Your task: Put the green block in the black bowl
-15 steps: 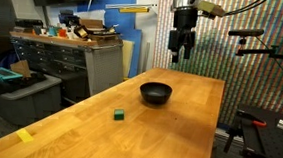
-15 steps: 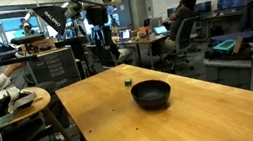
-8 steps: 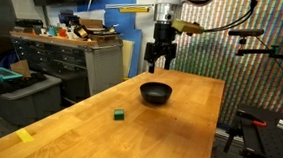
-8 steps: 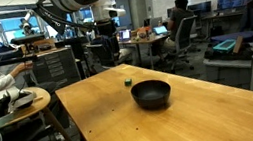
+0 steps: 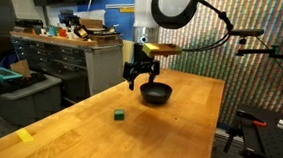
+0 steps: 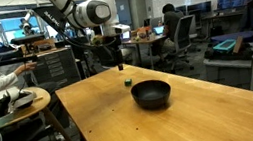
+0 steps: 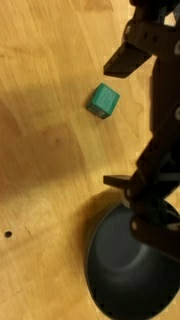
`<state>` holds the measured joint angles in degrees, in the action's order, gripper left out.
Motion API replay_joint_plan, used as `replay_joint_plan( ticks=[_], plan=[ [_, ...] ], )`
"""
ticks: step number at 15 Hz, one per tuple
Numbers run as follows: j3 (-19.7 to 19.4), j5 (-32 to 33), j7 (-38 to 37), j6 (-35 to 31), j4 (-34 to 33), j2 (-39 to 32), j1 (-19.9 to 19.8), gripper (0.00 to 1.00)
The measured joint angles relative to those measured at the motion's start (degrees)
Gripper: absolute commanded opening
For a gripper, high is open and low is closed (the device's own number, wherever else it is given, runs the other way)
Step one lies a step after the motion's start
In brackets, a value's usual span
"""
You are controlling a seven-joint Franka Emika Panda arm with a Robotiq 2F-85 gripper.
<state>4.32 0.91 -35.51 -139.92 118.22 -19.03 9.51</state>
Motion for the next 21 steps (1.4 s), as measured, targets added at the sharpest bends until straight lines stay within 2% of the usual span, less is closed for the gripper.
replay_joint_plan(
  ticks=[8,20,21],
  plan=[
    [-2.5,0.1,-8.3,0.7,-12.2,-11.7,4.9,1.00],
    [-2.8,-0.8,-9.9,4.9,-26.3,-25.1,6.2,1.00],
    [-2.8,-1.1,-9.9,5.2,-27.2,-26.0,6.2,0.87]
  ],
)
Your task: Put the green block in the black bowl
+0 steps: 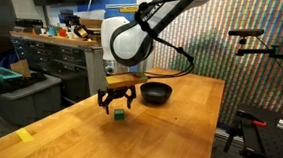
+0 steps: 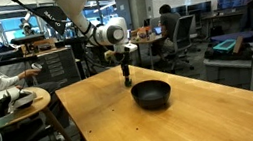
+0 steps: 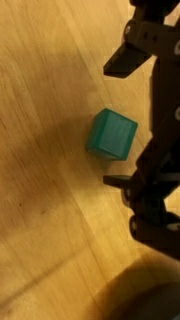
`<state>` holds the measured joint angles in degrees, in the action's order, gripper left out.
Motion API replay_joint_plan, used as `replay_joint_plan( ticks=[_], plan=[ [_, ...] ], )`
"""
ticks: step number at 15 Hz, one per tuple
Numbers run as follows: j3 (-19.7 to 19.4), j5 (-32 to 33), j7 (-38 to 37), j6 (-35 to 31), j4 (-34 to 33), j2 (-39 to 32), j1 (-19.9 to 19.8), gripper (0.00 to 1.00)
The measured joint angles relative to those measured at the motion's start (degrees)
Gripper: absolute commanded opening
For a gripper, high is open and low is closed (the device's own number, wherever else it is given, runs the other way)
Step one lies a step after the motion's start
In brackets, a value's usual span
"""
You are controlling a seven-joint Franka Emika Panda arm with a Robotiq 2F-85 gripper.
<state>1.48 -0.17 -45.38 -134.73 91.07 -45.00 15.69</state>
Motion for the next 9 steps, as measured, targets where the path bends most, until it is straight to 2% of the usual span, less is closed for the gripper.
replay_joint_plan(
  ticks=[1,2,5,7,8,9],
  plan=[
    [0.0,-0.4,0.0,0.4,-0.9,-0.7,-0.1,0.75],
    [0.0,-0.9,0.1,0.8,-1.7,-1.4,-0.2,0.68],
    [0.0,-2.3,0.1,2.9,-3.6,-2.7,-0.4,0.42],
    [0.0,-3.0,0.2,4.3,-4.5,-3.2,-0.6,0.28],
    [0.0,-3.3,0.2,4.9,-4.8,-3.3,-0.6,0.24],
    [0.0,-3.5,0.2,5.4,-5.1,-3.3,-0.7,0.24]
  ],
)
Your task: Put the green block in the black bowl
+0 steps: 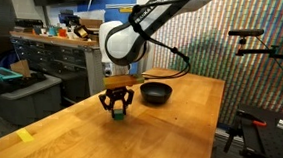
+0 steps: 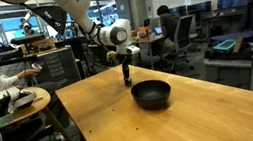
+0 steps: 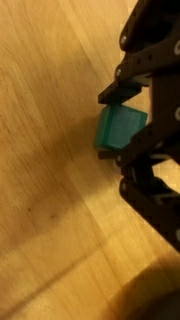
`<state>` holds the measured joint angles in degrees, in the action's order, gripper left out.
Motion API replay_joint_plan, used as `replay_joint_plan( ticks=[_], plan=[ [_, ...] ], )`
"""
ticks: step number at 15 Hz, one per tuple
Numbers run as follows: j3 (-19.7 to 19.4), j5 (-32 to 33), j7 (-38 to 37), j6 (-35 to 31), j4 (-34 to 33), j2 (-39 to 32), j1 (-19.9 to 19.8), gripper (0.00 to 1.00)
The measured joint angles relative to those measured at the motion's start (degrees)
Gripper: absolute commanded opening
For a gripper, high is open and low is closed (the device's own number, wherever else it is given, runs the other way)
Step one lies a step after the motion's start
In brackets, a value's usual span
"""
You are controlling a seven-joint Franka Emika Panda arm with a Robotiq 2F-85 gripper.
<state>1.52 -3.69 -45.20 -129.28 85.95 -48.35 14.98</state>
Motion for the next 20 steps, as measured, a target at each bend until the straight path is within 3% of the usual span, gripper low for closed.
replay_joint_plan(
  ticks=[10,15,20],
  plan=[
    [-0.2,-0.2,1.4,2.0,-1.5,0.9,-0.3,0.24],
    [-1.2,-0.2,3.7,1.5,-0.7,5.6,-0.9,0.24],
    [-2.7,-0.2,5.8,-0.5,4.3,12.7,-3.0,0.24]
  ],
)
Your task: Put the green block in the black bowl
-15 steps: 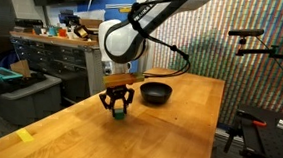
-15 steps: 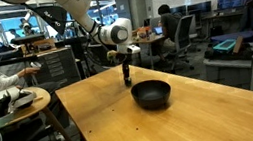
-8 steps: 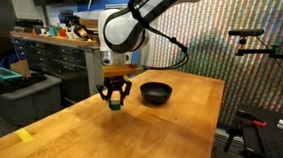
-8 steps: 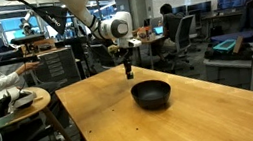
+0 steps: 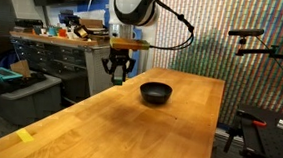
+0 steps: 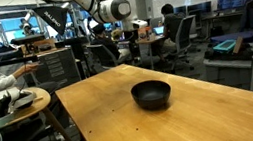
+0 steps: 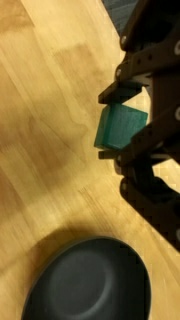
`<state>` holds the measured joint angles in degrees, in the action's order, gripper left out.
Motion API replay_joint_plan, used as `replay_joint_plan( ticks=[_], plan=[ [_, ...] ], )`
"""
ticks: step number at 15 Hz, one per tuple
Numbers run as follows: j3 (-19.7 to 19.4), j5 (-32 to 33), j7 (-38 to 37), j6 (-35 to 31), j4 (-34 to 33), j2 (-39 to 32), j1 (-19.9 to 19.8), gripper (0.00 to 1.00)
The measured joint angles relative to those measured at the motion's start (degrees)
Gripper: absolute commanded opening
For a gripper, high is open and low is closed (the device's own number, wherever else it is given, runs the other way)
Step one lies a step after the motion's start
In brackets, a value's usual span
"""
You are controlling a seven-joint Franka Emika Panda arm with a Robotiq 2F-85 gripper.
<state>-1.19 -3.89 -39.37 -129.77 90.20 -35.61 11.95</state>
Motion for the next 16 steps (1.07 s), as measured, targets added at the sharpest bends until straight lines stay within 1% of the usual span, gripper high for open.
replay_joint_plan(
  ticks=[8,12,16],
  plan=[
    [-2.6,0.0,1.0,-3.6,11.0,9.1,-4.9,0.24],
    [-4.1,0.0,1.1,-4.8,15.7,11.4,-6.5,0.24],
    [-4.7,0.0,1.2,-5.1,18.5,11.9,-8.3,0.24]
  ],
)
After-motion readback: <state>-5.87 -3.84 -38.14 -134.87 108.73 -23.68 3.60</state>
